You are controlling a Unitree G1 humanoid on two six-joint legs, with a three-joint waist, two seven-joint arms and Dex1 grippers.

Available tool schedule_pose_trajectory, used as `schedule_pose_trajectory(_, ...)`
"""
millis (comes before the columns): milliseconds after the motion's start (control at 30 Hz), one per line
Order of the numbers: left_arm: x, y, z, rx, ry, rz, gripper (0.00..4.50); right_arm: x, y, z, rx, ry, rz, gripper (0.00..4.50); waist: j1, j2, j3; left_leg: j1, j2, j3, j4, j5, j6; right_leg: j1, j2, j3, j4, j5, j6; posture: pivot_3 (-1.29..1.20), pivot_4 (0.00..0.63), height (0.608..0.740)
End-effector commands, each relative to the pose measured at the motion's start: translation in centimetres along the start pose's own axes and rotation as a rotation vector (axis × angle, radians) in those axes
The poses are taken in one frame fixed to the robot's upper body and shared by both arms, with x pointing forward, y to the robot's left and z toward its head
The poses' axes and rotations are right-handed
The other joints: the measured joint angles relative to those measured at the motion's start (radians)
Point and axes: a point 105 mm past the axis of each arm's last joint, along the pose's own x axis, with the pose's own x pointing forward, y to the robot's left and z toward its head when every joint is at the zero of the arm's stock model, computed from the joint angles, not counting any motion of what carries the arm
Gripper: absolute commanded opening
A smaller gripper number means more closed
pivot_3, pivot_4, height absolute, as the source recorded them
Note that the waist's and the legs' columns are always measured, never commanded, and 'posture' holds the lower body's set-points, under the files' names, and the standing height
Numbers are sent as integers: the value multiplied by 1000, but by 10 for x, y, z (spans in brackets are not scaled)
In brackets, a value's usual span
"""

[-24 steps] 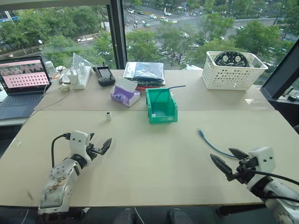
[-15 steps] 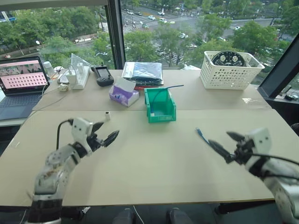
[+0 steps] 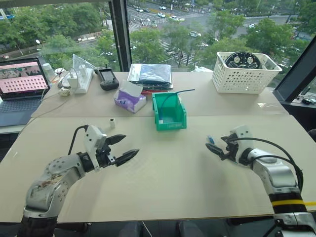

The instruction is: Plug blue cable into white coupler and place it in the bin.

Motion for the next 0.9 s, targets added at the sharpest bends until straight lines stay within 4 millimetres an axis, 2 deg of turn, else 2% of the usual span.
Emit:
schedule_pose_trajectory(33, -3, -10, 17, 41, -30, -52, 4500, 3, -5, 5, -22, 0, -1, 3721, 1, 0, 0, 0, 0, 0, 0, 0, 0, 0, 0, 0, 0, 0, 0, 0, 150, 740)
schedule_pose_trajectory(267, -4, -15, 24, 28, -12, -109, 4500, 0, 4, 7, -53, 34, 81, 1441, -2, 0, 0, 1, 0, 0, 1, 0, 0, 1, 0, 0, 0, 0, 0, 0, 150, 740)
schedule_pose_trajectory(400, -2, -23, 22, 3, 14, -162, 4500, 5, 21, 25, -145, -5, 189, 13, -6, 0, 0, 2, 0, 1, 1, 0, 0, 1, 1, 1, 0, 0, 0, 0, 150, 740)
schedule_pose_trajectory(533, -1, -33, 15, 26, 62, -211, 4500, 2, 72, 36, -403, -4, 484, 13, -8, 0, 0, 2, 1, 1, 1, 0, 0, 1, 1, 1, 1, 0, 0, 0, 150, 740)
schedule_pose_trajectory(667, -3, -42, 8, 47, 111, -249, 4500, -3, 120, 35, -647, 1, 780, 13, -8, 0, 0, 2, 1, 1, 0, 0, 0, 1, 1, 1, 0, 0, 0, 0, 150, 740)
schedule_pose_trajectory(767, -4, -41, 5, 70, 123, -241, 4500, -2, 138, 36, -747, -10, 892, 13, -4, 0, 0, 2, 1, 1, 1, 0, 0, 1, 1, 1, 0, 0, 0, 0, 150, 740)
schedule_pose_trajectory(900, -6, -41, 4, 79, 124, -232, 4500, 7, 152, 40, -850, -25, 980, 13, -2, 0, 1, 2, 1, 2, 2, 0, -1, 1, 0, 1, 0, 0, 0, 0, 150, 740)
